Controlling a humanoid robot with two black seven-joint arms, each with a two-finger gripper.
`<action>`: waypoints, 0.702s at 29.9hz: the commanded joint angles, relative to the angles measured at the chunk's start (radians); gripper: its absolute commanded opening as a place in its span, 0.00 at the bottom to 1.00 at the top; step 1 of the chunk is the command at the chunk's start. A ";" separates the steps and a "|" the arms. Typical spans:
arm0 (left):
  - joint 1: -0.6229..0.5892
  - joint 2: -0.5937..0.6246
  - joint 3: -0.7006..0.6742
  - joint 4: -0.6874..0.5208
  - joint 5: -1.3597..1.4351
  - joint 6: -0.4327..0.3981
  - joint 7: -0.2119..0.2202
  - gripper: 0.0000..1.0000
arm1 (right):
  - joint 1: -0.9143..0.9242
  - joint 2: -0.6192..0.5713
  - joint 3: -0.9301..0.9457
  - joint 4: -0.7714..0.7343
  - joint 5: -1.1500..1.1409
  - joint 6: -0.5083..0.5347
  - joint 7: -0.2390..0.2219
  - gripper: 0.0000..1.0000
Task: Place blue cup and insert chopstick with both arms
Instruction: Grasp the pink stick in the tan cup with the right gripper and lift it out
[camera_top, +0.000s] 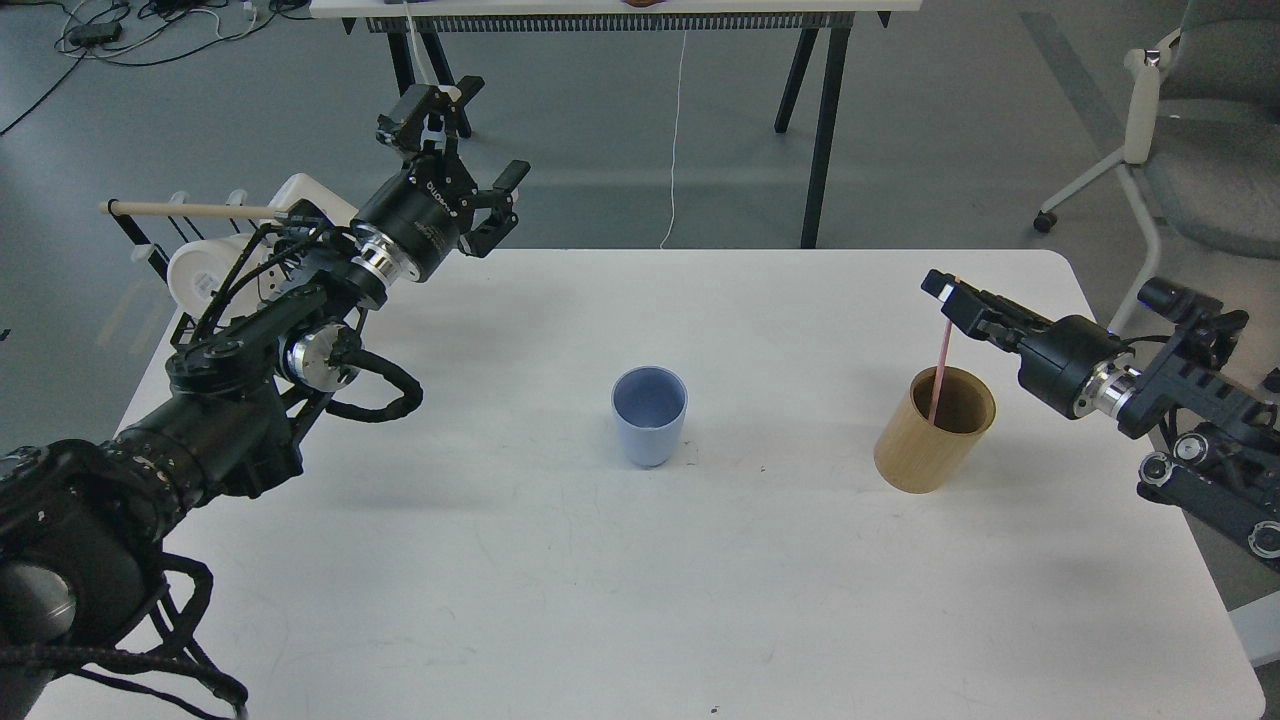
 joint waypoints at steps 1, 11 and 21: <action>0.000 -0.001 0.000 0.000 0.000 0.000 0.000 0.99 | 0.002 -0.007 -0.015 0.004 -0.001 0.000 0.000 0.04; 0.000 -0.005 0.000 0.000 -0.001 0.000 0.000 0.99 | 0.069 -0.155 -0.023 0.093 0.016 0.011 0.000 0.00; 0.003 -0.018 0.001 0.000 0.000 0.000 0.000 0.99 | 0.279 -0.376 -0.003 0.302 0.174 0.074 0.000 0.00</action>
